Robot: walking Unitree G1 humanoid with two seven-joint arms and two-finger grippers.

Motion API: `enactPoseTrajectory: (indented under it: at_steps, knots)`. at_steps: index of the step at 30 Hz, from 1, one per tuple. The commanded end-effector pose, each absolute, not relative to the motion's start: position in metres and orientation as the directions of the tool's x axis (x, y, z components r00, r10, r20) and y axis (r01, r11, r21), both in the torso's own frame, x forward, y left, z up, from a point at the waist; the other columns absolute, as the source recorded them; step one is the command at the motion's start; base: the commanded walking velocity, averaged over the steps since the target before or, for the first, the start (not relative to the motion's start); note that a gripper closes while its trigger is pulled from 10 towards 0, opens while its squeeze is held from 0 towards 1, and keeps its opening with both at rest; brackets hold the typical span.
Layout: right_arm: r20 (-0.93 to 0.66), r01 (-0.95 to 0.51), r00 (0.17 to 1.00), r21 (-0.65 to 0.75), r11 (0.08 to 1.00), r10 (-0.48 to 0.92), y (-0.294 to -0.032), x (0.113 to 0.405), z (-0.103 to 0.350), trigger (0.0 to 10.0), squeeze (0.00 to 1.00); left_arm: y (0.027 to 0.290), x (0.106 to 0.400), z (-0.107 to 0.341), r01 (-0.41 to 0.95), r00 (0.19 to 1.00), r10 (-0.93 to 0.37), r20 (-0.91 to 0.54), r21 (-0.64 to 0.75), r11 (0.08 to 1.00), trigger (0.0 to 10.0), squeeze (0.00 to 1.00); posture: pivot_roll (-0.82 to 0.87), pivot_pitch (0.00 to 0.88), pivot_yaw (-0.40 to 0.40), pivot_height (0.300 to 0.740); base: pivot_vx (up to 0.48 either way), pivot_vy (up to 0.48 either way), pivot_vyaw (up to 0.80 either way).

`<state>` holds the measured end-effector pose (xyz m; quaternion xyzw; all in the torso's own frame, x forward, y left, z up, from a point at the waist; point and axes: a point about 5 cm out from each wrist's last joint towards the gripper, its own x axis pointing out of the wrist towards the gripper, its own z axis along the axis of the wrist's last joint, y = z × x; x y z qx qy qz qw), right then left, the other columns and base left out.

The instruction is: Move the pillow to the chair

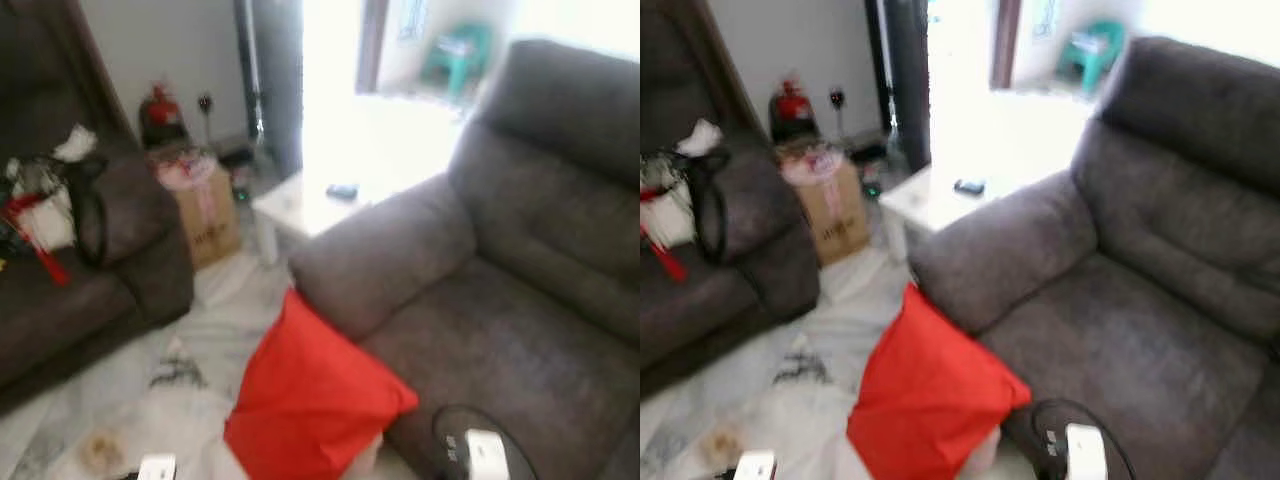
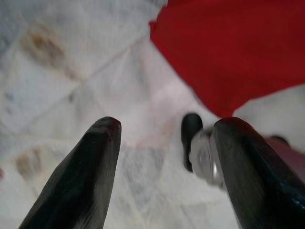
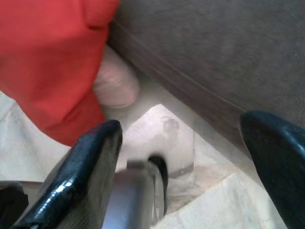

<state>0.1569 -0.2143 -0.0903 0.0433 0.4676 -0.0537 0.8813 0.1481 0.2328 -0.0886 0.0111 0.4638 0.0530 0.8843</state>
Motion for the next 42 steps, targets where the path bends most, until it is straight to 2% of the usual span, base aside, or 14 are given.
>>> enactPoseTrajectory:
  at_steps: [1,6,15,21,27,36,42]
  knots:
    - [-0.834,0.139,0.547,0.005,0.99,-0.073,-0.2216,0.1527,-0.0905,10.0,0.0,0.2299,0.1437,-0.0911,-0.085,0.552,0.098,-0.828,0.061,0.995,10.0,0.0,-0.04,0.0,0.024,0.74,0.274,0.0,0.0]
    - [-0.832,0.106,0.552,-0.006,0.994,-0.064,-0.2211,0.1537,-0.09,10.0,0.0,0.23,0.1432,-0.0913,-0.077,0.548,0.092,-0.831,0.06,0.995,10.0,0.0,-0.05,0.0,0.027,0.74,0.109,0.0,0.0]
    - [-0.833,0.109,0.549,-0.007,0.994,-0.066,-0.2211,0.1532,-0.0903,10.0,0.0,0.2302,0.143,-0.0914,-0.077,0.547,0.093,-0.832,0.061,0.995,10.0,0.0,-0.04,0.0,0.028,0.74,0.0,0.0,0.73]
    - [-0.834,0.137,0.547,-0.002,0.991,-0.077,-0.2212,0.152,-0.0909,10.0,0.0,0.2303,0.1427,-0.0915,-0.072,0.546,0.093,-0.832,0.064,0.995,10.0,0.0,-0.05,0.0,0.031,0.74,0.0,0.0,0.0]
    - [-0.833,0.105,0.548,-0.018,0.994,-0.072,-0.2213,0.1525,-0.0905,10.0,0.0,0.2304,0.1424,-0.0915,-0.07,0.547,0.094,-0.832,0.066,0.995,10.0,0.0,-0.04,0.0,0.031,0.74,0.0,0.0,0.0]
    - [-0.834,0.111,0.548,-0.01,0.994,-0.069,-0.2209,0.1525,-0.0906,10.0,0.0,0.2307,0.1424,-0.0915,-0.074,0.546,0.097,-0.832,0.067,0.995,10.0,0.0,-0.04,0.0,0.029,0.74,0.0,0.0,0.77]
    - [-0.835,0.127,0.545,-0.008,0.992,-0.077,-0.2211,0.1518,-0.091,10.0,0.0,0.2312,0.1421,-0.0915,-0.077,0.544,0.1,-0.833,0.068,0.995,10.0,0.0,-0.04,0.0,0.027,0.74,0.0,0.0,0.07]
